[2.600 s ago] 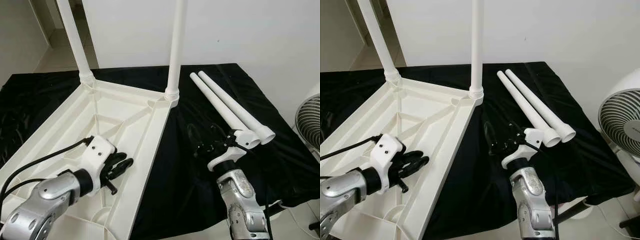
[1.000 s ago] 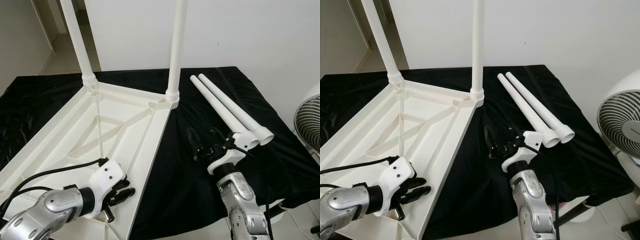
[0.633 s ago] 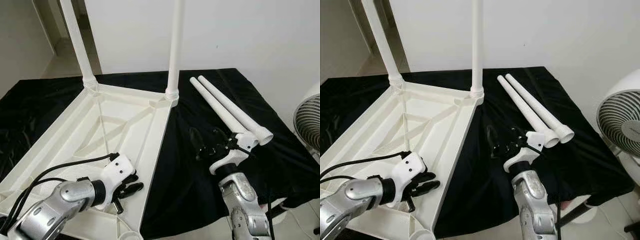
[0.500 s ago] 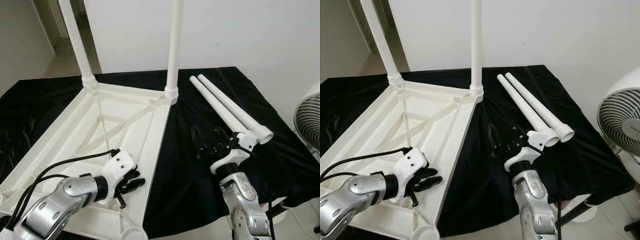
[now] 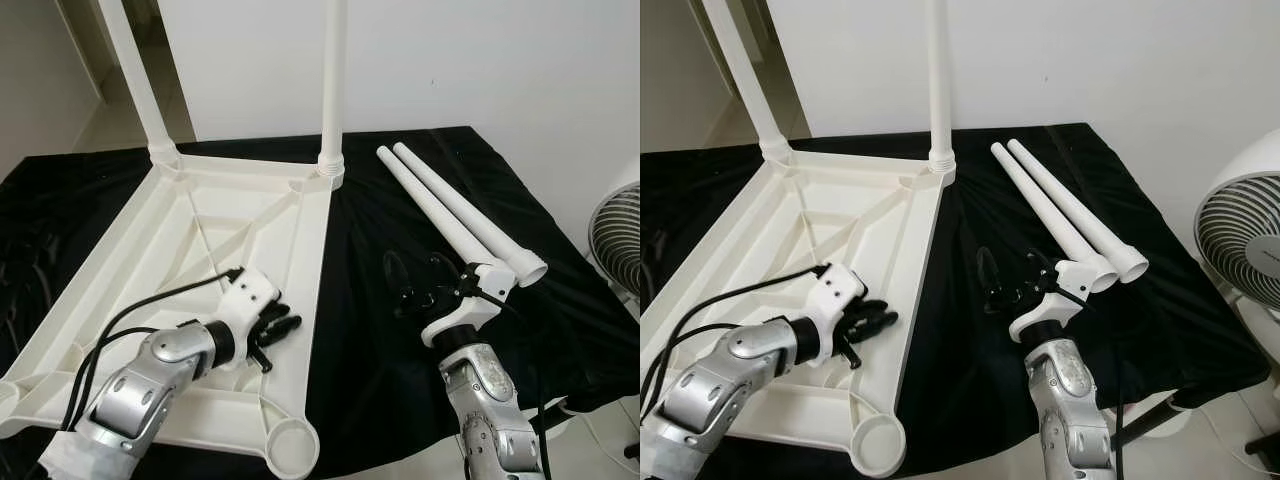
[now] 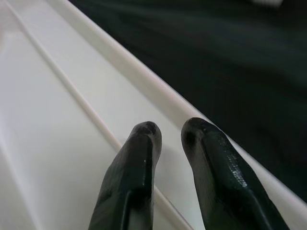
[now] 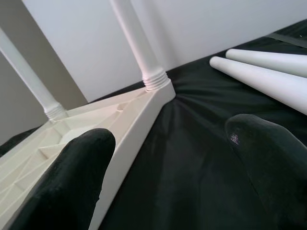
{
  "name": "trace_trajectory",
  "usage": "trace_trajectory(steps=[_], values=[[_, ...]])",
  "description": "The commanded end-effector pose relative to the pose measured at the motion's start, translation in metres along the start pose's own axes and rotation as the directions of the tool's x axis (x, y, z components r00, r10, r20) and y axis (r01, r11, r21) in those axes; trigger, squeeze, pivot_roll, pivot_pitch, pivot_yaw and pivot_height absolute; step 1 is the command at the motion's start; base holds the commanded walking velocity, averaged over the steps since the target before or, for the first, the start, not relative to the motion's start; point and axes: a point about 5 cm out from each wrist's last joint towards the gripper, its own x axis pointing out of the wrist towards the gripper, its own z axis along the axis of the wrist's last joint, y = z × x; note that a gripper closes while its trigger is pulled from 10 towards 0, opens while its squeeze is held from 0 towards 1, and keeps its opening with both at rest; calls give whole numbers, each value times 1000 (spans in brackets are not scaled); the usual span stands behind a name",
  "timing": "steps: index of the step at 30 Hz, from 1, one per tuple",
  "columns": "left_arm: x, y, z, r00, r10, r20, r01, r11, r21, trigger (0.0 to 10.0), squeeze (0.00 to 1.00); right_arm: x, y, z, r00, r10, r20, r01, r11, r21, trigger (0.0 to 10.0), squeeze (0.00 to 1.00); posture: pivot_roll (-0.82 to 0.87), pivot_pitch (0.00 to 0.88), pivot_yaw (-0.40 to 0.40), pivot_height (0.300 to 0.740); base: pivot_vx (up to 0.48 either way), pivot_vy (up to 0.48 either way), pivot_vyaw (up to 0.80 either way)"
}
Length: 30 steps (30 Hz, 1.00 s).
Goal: Building children table
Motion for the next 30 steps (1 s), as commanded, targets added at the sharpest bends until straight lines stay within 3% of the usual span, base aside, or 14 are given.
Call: trace_trajectory(steps=[1,9,13,18,19,26,27,30], values=[[-9,3,6,999,38,37,-37,999,-10,10000,0,-2,0,-1,1000,-8,-9,8,1000,3,10000,0,-9,116,53,740,0,0,0],[-28,-3,10,996,-80,49,79,997,17,10000,0,0,1,-3,1000,-1,-14,1,1000,9,10000,0,8,113,46,740,0,0,0],[-52,-4,-3,977,-188,-105,191,981,19,10000,0,3,2,-4,1000,11,-16,-11,1000,12,10000,0,25,109,34,740,0,0,0],[-62,-4,-8,962,-216,-166,220,975,6,10000,0,4,2,-4,1000,16,-18,-15,1000,11,10000,0,28,106,30,740,0,0,0],[-68,-3,-13,957,-211,-199,218,976,16,10000,1000,4,2,-5,1000,21,-20,-20,1000,12,10000,0,33,100,25,740,0,0,0],[-79,-3,-25,941,-210,-264,223,975,22,10000,984,6,3,-5,999,31,-20,-30,999,12,10000,0,35,92,20,740,0,0,0],[-84,-2,-26,935,-216,-279,228,974,8,10000,0,6,2,-5,999,32,-21,-32,999,10,10000,0,36,90,19,740,0,0,0],[-88,-1,-26,930,-226,-290,235,972,-4,10000,0,6,2,-5,999,34,-21,-33,999,10,10000,0,36,90,19,740,0,0,0]])
